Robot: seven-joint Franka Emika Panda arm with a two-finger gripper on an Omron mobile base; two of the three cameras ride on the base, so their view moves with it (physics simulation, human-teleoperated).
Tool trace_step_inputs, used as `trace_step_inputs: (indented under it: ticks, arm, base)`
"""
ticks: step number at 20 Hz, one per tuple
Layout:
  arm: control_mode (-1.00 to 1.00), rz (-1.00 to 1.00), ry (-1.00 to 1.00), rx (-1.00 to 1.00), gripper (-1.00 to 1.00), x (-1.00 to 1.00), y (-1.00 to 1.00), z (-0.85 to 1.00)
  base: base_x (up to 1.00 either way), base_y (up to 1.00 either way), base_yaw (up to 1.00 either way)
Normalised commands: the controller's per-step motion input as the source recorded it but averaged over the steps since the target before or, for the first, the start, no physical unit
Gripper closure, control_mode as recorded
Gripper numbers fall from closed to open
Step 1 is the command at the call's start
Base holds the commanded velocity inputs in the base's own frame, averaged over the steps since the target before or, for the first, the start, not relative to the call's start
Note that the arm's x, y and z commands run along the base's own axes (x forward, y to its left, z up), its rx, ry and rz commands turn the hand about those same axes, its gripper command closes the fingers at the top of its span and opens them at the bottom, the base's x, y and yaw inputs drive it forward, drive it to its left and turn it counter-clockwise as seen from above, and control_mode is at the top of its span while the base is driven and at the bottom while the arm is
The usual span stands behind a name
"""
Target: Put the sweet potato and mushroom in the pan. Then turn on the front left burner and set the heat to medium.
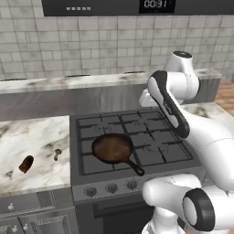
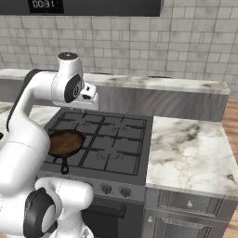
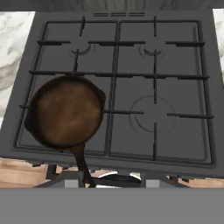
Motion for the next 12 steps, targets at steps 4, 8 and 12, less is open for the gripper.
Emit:
trace_step_inputs:
  ticks: [4,8,12]
  arm:
    - [-1.0,0.01,0.0,0.0,-1.0,-0.1,0.2,-0.04]
    - [-1.0,0.06,0.0,-0.01,-1.0,0.09,0.67,-0.26]
    - [-1.0,0.03,0.0,-0.01,-1.0,0.19,0.79,-0.34]
  base:
    - [0.0,0.0,0.0]
    - [0.0,0.0,0.0]
    - [0.0,0.0,0.0]
